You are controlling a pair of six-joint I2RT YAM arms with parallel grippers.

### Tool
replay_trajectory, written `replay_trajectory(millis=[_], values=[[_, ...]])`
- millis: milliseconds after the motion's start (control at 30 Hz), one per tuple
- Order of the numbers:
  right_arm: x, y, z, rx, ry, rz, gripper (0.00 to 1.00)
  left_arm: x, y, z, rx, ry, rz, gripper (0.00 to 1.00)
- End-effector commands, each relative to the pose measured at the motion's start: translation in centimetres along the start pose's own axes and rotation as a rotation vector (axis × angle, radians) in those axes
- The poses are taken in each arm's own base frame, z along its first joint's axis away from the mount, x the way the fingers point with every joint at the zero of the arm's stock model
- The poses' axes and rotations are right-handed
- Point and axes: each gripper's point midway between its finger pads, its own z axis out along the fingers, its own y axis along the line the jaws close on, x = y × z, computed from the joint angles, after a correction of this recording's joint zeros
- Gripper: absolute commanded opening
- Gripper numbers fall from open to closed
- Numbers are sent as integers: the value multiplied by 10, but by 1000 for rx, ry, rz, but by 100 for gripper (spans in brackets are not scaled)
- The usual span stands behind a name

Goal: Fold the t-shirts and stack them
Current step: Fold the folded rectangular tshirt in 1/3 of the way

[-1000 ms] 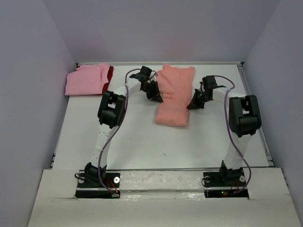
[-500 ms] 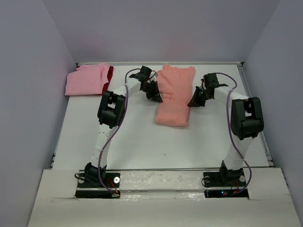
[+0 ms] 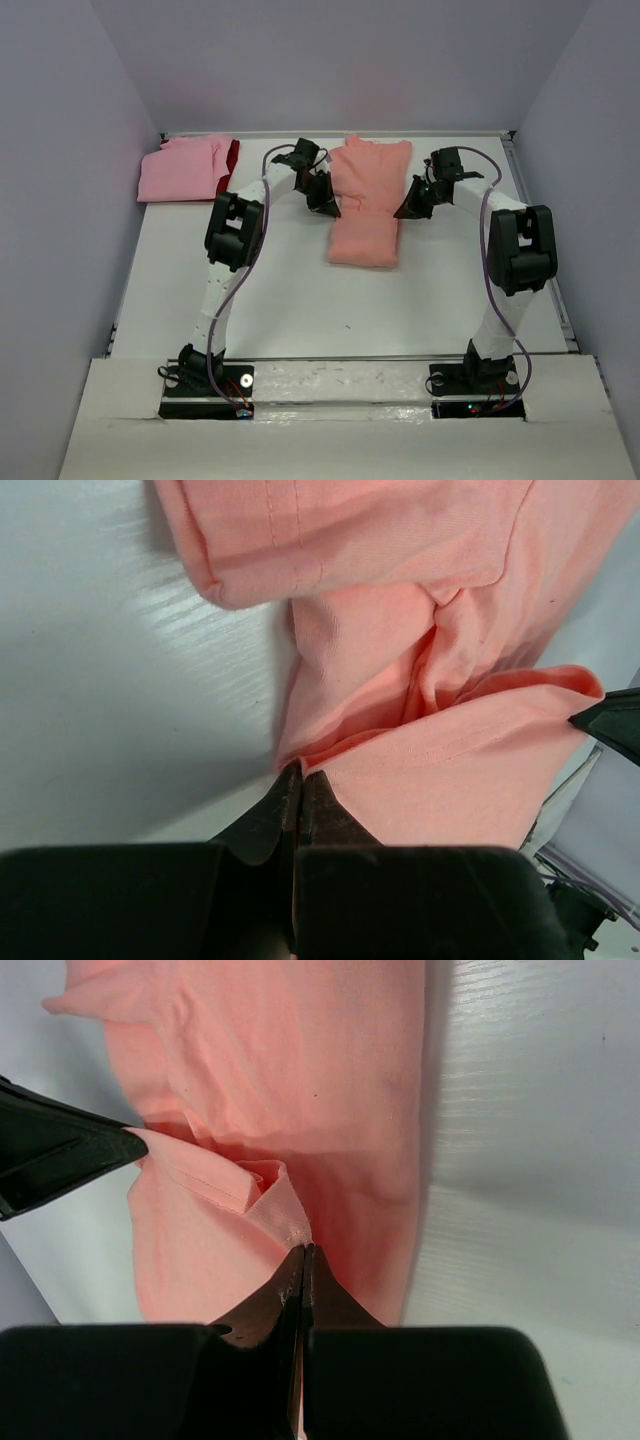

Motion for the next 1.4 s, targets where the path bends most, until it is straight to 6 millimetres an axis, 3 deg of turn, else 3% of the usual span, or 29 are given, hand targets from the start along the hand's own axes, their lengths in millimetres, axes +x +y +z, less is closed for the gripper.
replay_trajectory(millis=[0, 133, 333, 633, 833, 1000, 1367], values=[[-11, 17, -18, -29, -50, -25, 0, -18, -36, -53, 26, -85, 14, 0], [-8, 17, -22, -31, -52, -26, 0, -23, -54, -70, 54, -121, 20, 0], [-10, 20, -25, -36, -62, -34, 0, -26, -58, -76, 52, -131, 27, 0], [-28, 37, -40, -55, -106, -50, 0, -36, -71, -85, 74, -157, 29, 0], [-42, 50, -56, -62, -150, -67, 0, -53, -83, -93, 89, -202, 27, 0], [-52, 53, -57, -55, -166, -77, 0, -64, -93, -92, 121, -216, 23, 0], [-70, 46, -46, -6, -194, -98, 0, -70, -78, -71, 115, -209, 4, 0]])
